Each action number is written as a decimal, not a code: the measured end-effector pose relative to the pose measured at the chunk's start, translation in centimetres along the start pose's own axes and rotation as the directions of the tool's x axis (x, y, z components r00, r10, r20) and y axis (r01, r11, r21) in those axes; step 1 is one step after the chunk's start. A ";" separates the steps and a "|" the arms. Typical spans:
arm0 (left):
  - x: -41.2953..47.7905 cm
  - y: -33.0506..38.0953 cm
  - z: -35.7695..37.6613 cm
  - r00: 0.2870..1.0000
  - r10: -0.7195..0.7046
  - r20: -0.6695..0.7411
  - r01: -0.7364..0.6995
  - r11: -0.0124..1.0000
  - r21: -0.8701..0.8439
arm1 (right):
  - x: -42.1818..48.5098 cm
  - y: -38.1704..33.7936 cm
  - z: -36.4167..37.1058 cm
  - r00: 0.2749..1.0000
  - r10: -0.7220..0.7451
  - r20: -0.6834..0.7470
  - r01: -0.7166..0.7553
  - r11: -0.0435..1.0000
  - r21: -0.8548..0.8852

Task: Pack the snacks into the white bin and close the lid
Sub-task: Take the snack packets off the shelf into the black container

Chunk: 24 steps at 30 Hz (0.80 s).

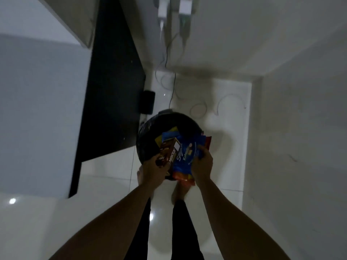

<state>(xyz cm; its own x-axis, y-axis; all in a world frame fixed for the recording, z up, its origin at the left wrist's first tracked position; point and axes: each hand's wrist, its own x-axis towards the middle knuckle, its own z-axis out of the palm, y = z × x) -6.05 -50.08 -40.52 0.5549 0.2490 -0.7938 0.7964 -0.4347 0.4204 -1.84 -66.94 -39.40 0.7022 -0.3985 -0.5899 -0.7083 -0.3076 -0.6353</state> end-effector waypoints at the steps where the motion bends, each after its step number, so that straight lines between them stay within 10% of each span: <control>1: 2.2 -2.1 1.7 0.999 -0.033 -0.013 0.033 0.999 -0.011 | 0.8 0.4 0.7 1.000 -0.004 0.031 0.004 1.000 -0.019; 9: 2.3 2.5 3.7 0.996 0.064 -0.056 -0.066 0.997 -0.038 | 3.2 2.8 2.3 0.954 -0.046 0.298 0.082 0.991 -0.109; 24: -10.9 11.5 -7.3 0.923 0.334 -0.192 -0.345 0.938 -0.023 | -7.8 -12.5 -7.9 0.857 -0.362 0.366 0.432 0.892 -0.129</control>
<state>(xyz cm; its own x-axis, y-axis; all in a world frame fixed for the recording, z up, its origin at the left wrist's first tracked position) -1.16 -51.45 -23.85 0.8244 0.2503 -0.5076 0.5615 -0.4737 0.6784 0.99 -66.79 -22.95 0.8847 0.0866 -0.4580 -0.3377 -0.5583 -0.7578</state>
